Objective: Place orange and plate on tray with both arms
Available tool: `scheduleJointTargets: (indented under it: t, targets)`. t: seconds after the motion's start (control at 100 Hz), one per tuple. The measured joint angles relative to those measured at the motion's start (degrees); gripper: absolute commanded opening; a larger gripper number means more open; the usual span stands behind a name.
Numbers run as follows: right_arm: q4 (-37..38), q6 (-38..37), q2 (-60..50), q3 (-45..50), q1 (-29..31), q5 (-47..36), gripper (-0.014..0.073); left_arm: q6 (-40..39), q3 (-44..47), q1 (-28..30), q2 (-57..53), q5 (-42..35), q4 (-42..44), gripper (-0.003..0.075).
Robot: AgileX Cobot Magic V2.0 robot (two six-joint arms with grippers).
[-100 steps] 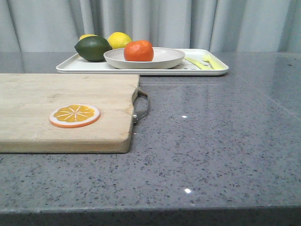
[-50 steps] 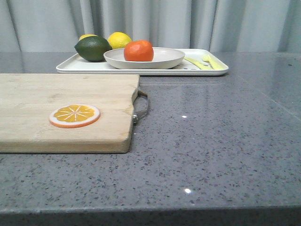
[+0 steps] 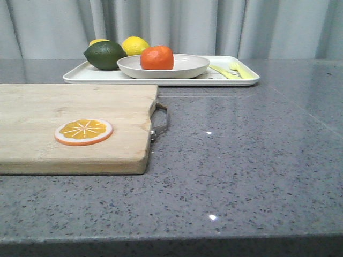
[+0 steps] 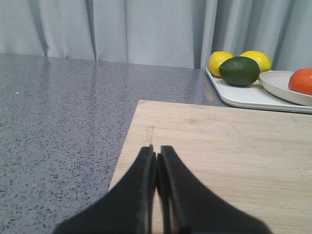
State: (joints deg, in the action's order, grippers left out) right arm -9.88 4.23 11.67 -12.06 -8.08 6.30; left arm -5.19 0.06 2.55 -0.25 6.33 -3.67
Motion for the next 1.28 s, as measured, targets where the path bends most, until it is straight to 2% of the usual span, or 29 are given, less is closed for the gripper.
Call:
scheduleJointTargets:
  t: [0.16,0.3,0.55,1.28]
  targets:
    - [7.3,-7.4,-2.5,4.4,1.9,-4.9,-0.0069,0.0,0.0,0.0,0.0,0.0,0.0,-0.0019]
    - [9.9,-10.5,-5.8,8.5,5.3,-6.3,-0.0069,0.1,0.0,0.0,0.0,0.0,0.0,-0.0019]
    - [11.5,-11.4,-12.1,13.5,8.5,-6.3,-0.0069,0.1,0.0,0.0,0.0,0.0,0.0,-0.0019]
    - [11.6,-11.7,-12.3,13.7,8.6,-5.2,-0.0069,0.1,0.0,0.0,0.0,-0.1,0.0,-0.0019]
